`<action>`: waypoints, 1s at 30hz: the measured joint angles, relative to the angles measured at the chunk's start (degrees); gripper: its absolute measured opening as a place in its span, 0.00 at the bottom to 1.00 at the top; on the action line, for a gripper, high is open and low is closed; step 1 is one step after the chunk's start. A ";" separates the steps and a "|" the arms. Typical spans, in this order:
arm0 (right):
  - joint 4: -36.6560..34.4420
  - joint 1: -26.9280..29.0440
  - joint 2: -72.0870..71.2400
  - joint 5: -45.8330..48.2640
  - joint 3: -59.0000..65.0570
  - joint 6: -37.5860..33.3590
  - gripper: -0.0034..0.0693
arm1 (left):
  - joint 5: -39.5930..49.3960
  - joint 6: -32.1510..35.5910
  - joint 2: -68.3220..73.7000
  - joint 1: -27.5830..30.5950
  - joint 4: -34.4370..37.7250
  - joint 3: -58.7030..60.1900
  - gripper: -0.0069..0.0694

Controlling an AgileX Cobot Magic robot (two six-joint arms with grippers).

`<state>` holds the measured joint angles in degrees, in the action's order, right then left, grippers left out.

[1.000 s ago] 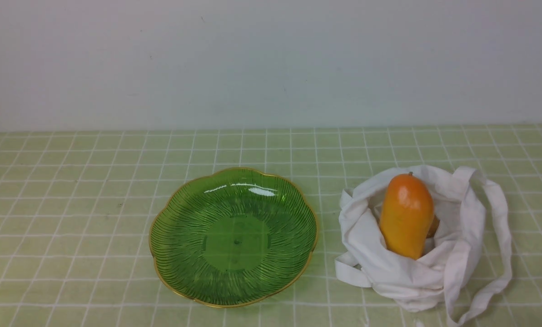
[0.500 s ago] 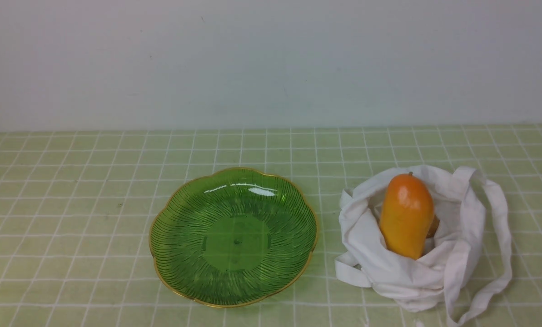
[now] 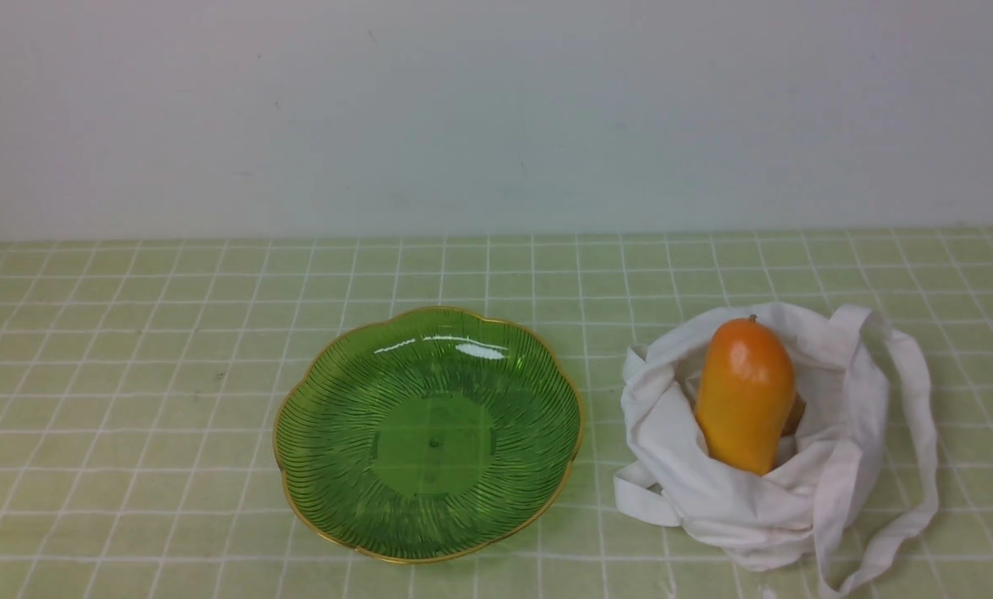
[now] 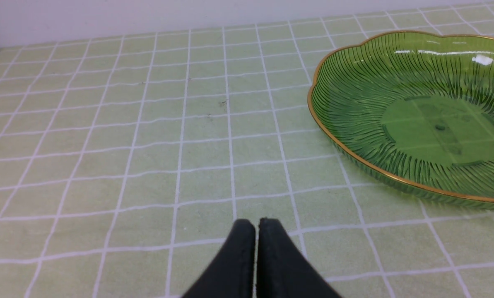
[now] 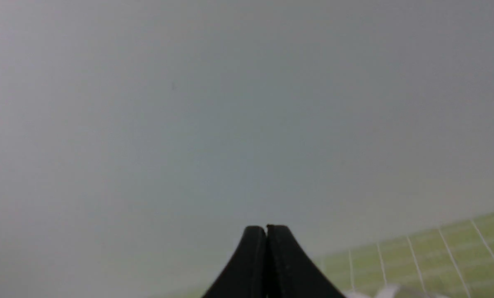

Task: Take the fruit out of the bag on the green coffee tablecloth and place them on the plate.
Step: 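Reach into the bag and grasp a fruit with the right gripper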

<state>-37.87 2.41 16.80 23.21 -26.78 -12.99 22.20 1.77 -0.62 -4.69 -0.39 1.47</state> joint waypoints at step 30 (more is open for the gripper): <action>-13.33 -4.16 66.43 18.77 -27.18 -31.81 0.99 | 0.00 0.00 0.00 0.00 0.00 0.00 0.08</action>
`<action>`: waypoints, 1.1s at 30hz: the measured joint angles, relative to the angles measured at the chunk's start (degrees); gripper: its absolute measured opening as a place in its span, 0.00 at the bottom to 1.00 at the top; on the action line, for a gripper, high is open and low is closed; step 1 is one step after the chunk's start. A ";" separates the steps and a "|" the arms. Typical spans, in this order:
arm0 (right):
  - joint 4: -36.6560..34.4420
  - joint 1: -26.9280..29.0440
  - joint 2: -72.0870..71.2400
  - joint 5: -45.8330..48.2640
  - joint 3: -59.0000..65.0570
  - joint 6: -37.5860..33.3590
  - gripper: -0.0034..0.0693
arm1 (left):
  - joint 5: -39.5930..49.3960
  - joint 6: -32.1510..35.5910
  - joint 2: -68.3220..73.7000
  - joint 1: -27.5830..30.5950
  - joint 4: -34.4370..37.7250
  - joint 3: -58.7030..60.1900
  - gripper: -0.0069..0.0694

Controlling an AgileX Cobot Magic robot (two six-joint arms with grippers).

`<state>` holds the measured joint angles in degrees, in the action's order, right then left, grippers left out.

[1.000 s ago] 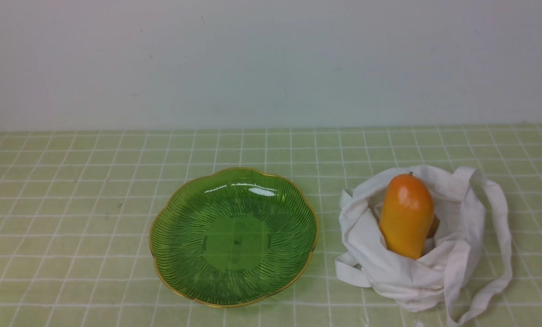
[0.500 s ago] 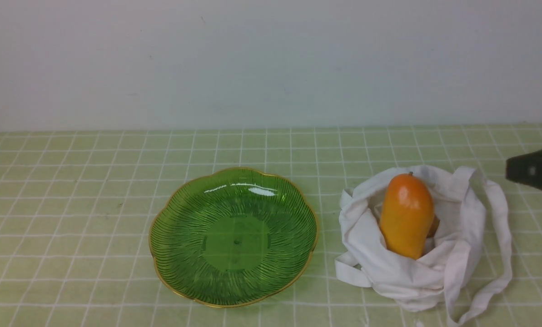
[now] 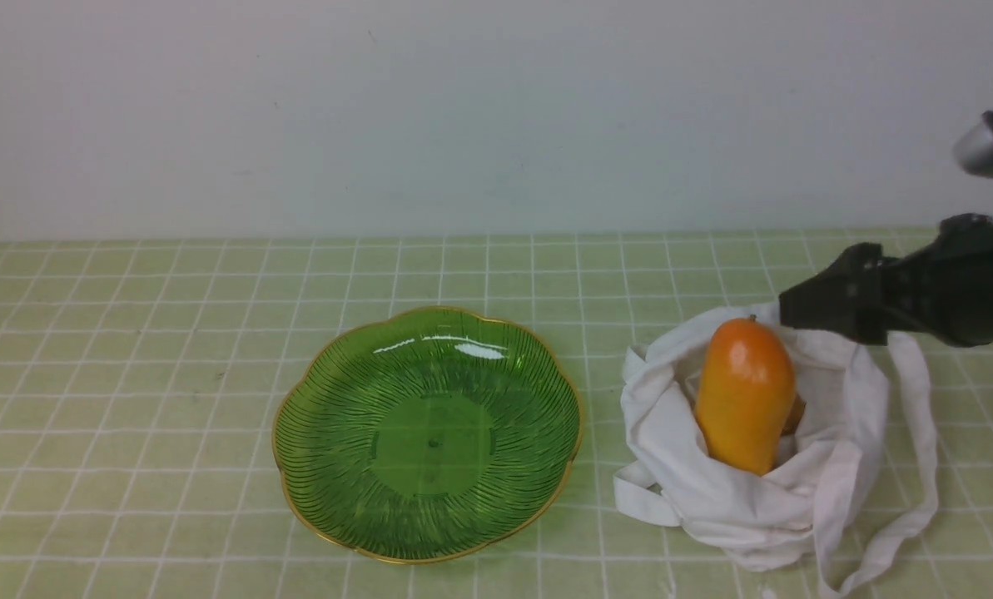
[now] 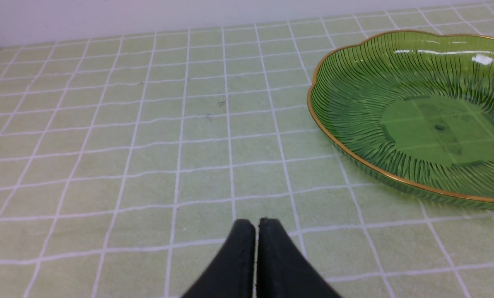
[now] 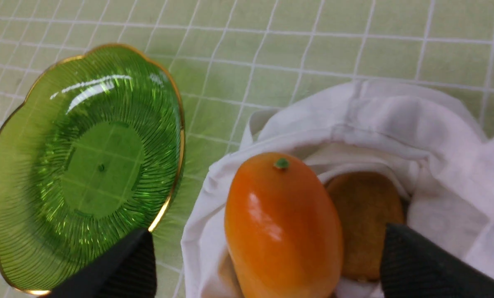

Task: Take the fruit out of the bag on the green coffee tablecloth and place them on the plate.
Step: 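Reach into the bag and grasp a fruit with the right gripper, then take the mango out of the bag and place it on the plate with the right gripper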

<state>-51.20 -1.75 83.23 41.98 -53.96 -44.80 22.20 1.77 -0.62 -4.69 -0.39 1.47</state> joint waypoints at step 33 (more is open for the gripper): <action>-7.53 -14.68 -2.11 -9.64 -10.26 -4.27 0.75 | 0.00 0.00 0.00 0.00 0.00 0.00 0.08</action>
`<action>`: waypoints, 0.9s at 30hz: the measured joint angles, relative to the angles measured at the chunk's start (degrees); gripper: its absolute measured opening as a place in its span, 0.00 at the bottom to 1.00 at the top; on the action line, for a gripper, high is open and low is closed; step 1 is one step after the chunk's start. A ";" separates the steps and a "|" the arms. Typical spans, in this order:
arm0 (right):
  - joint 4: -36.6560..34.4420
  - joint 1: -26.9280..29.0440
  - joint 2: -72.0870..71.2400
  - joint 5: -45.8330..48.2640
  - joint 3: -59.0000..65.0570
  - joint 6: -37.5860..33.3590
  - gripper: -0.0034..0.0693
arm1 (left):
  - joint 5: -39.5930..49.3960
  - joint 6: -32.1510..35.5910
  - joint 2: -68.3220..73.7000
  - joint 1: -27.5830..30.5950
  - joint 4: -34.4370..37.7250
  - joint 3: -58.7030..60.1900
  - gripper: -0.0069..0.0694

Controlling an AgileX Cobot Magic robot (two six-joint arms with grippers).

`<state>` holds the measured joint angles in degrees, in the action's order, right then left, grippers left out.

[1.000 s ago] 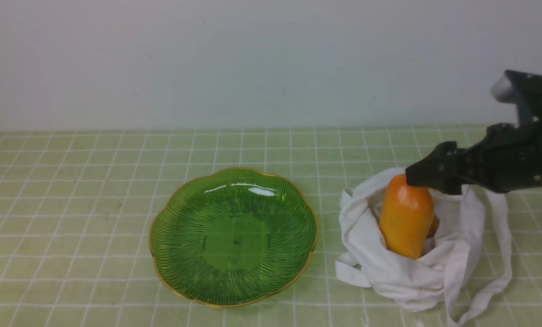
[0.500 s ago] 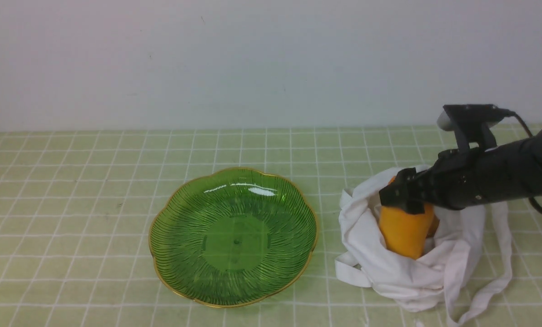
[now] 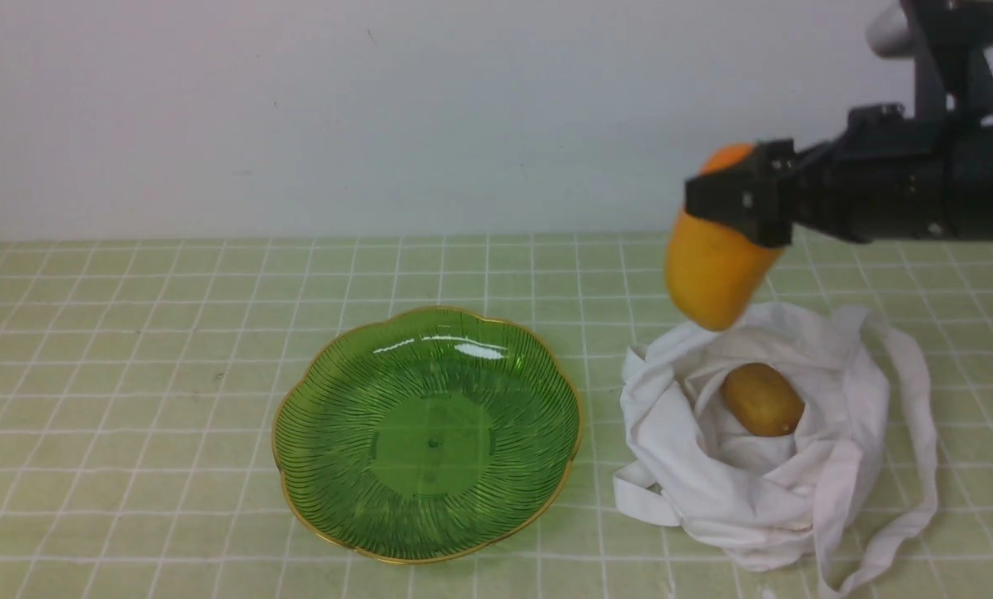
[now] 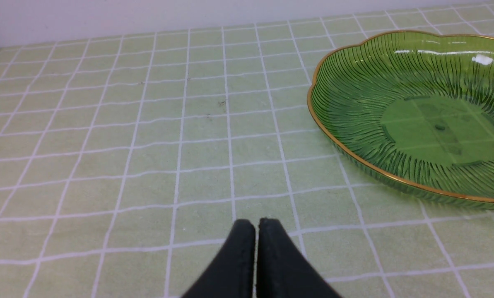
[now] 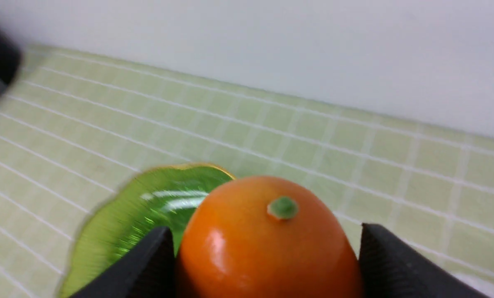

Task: Take the fruit out of the bag on the green coffee tablecloth and place them on the plate.
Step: 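Take the mango out of the bag and place it on the plate with the right gripper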

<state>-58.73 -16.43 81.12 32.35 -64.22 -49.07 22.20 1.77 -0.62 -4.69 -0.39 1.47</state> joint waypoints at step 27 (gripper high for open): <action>-13.89 -21.03 35.75 -5.74 -14.86 -5.69 0.97 | 0.00 0.00 0.00 0.00 0.00 0.00 0.08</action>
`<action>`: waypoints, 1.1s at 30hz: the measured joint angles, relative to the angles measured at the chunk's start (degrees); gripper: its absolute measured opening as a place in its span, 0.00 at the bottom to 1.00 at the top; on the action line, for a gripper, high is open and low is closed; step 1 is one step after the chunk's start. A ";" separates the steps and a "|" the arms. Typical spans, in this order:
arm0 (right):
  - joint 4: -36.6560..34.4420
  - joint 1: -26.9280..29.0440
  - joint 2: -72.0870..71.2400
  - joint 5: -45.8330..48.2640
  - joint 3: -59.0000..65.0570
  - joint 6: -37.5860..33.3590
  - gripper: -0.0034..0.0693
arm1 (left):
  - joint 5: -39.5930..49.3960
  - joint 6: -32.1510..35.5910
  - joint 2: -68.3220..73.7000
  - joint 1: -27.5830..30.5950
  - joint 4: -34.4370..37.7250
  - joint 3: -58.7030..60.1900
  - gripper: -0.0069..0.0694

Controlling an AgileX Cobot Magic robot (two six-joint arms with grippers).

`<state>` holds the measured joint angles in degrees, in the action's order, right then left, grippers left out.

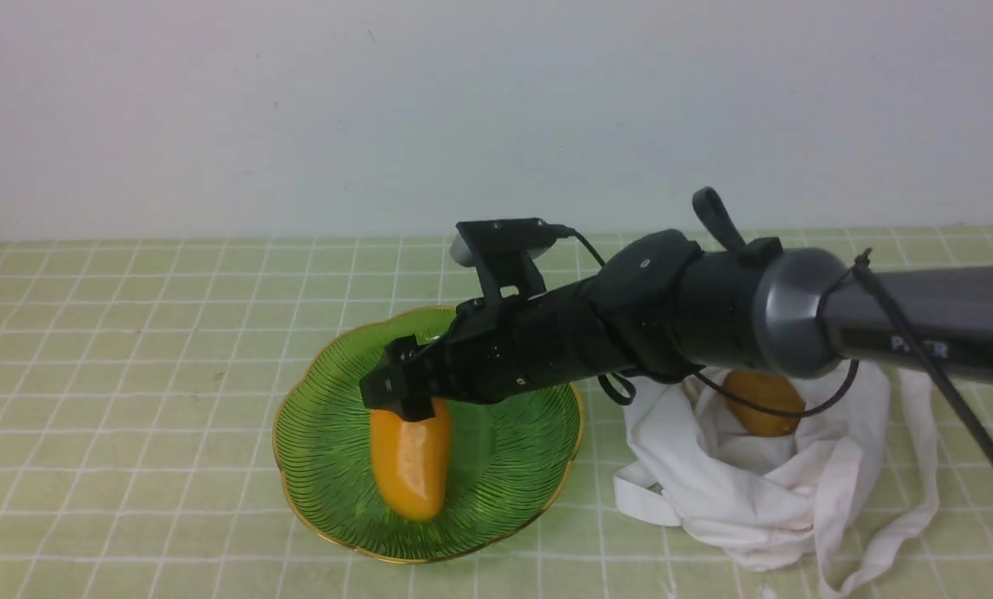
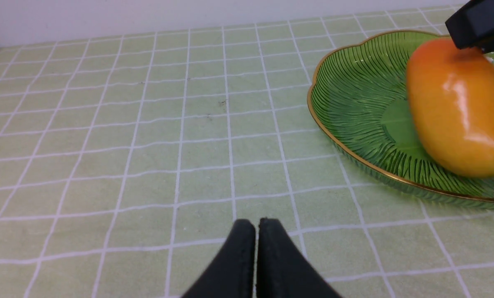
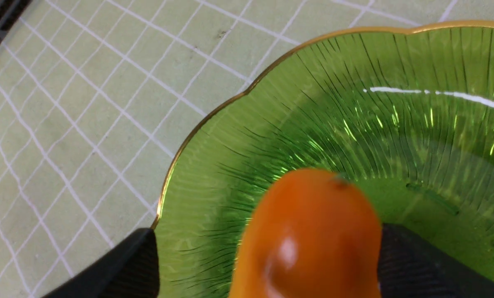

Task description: Take the fruit out of the bag on the green coffee tablecloth and place them on the plate.

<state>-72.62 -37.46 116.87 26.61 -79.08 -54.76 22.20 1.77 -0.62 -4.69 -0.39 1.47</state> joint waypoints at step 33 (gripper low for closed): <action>90.89 2.25 -82.45 3.41 30.64 80.77 0.03 | 0.00 0.00 0.00 0.00 0.00 0.00 0.08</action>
<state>18.27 -35.20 34.42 30.02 -48.44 26.01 22.20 1.77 -0.62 -4.69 -0.39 1.47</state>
